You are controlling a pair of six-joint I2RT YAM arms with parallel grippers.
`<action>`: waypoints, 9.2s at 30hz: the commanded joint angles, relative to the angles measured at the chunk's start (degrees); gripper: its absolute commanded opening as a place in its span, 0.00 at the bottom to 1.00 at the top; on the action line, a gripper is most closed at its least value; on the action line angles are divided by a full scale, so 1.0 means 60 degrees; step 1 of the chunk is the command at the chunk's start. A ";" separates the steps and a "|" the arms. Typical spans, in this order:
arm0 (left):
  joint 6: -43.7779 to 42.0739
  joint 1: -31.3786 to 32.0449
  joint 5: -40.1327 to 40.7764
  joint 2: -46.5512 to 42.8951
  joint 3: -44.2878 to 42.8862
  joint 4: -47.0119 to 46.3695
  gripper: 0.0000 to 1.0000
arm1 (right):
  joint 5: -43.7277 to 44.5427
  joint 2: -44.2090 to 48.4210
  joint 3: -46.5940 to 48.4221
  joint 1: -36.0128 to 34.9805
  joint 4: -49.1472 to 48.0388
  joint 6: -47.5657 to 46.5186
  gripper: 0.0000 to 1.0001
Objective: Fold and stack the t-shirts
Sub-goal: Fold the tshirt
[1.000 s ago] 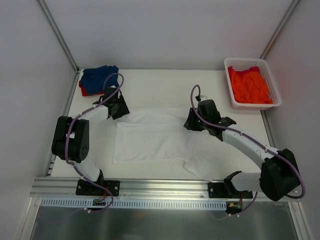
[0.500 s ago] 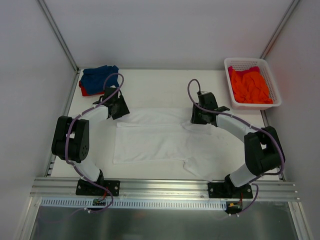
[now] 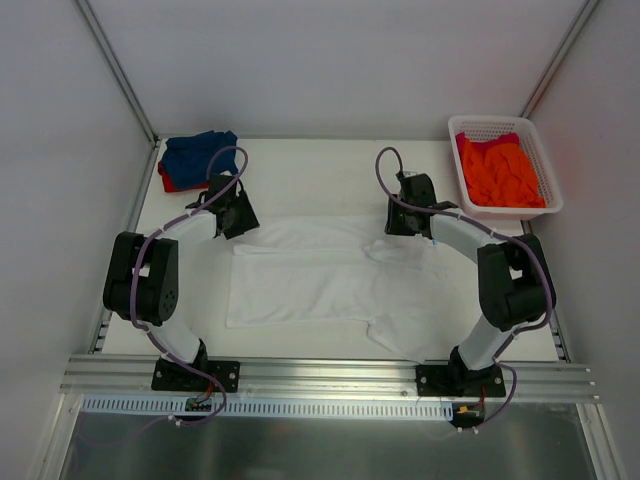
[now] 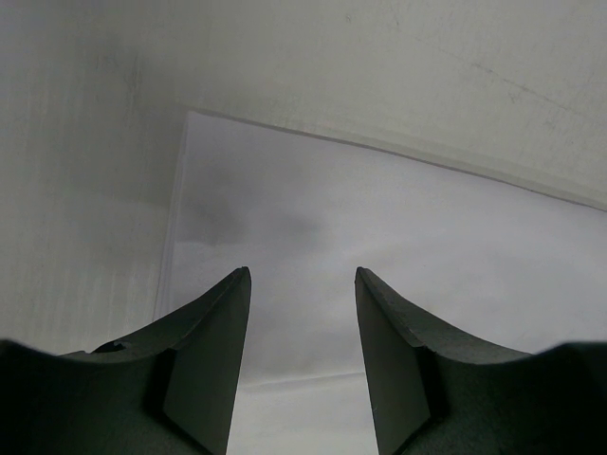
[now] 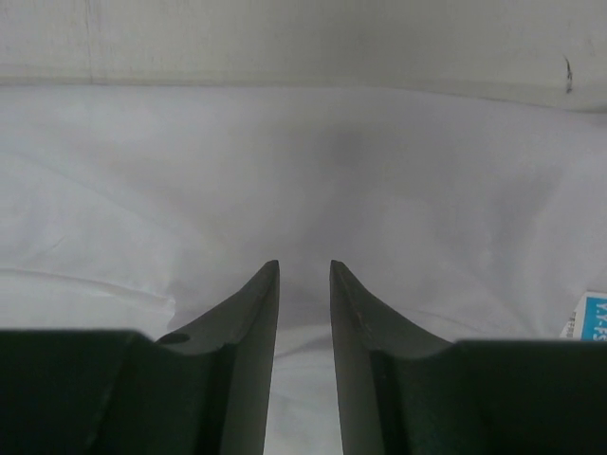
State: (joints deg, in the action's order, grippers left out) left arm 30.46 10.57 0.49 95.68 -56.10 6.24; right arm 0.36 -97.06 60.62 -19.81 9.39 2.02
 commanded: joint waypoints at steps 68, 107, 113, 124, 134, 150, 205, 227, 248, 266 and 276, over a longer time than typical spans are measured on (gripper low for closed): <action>-0.0154 0.0099 -0.0331 -0.0375 -0.0231 -0.0161 0.48 | 0.1344 0.4955 -0.3790 -0.4270 0.0705 0.2798 0.27; -0.0184 0.0099 -0.0448 -0.0258 -0.0333 -0.0176 0.48 | 0.1069 0.1380 -0.1753 -0.0155 -0.0202 0.0409 0.25; -0.0169 0.0099 -0.0463 -0.0229 -0.0348 -0.0161 0.48 | 0.1038 0.2858 -0.2718 -0.0505 0.0119 0.0834 0.25; -0.0169 0.0099 -0.0463 -0.0302 -0.0333 -0.0176 0.48 | 0.1639 0.5144 -0.3716 -0.2130 0.1393 0.2063 0.25; -0.0155 0.0099 -0.0477 -0.0273 -0.0348 -0.0176 0.48 | 0.2970 0.5762 -0.3382 -0.2718 0.1922 0.1803 0.27; -0.0125 0.0099 -0.0565 -0.0097 -0.0407 -0.0234 0.48 | 0.3031 0.2788 -0.1768 -0.0742 0.0986 0.0117 0.27; -0.0110 0.0099 -0.0712 -0.0097 -0.0392 -0.0308 0.48 | 0.3645 0.4533 -0.2664 -0.3671 0.2083 0.1759 0.26; -0.0169 0.0099 -0.0639 0.0020 -0.0304 -0.0308 0.49 | 0.1670 0.0840 -0.0099 -0.0273 0.0838 0.0117 0.27; -0.0198 0.0026 -0.0668 0.0825 -0.0480 -0.0308 0.49 | -0.0543 -0.0787 -0.0011 0.0578 0.0296 0.0703 0.27; -0.0198 -0.0282 -0.0814 0.1543 -0.1431 -0.0293 0.49 | -0.0675 -0.1650 0.1277 0.0797 0.0720 0.0703 0.28; -0.0096 -0.0501 -0.1107 0.2246 -0.2544 -0.0234 0.49 | -0.0822 -0.2500 0.2785 0.1031 0.1071 0.0630 0.28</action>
State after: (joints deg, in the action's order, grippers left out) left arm 30.44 8.29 -4.21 108.12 -68.10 4.97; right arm -3.53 -110.59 73.08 -14.52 14.22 5.74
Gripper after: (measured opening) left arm 0.491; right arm 0.277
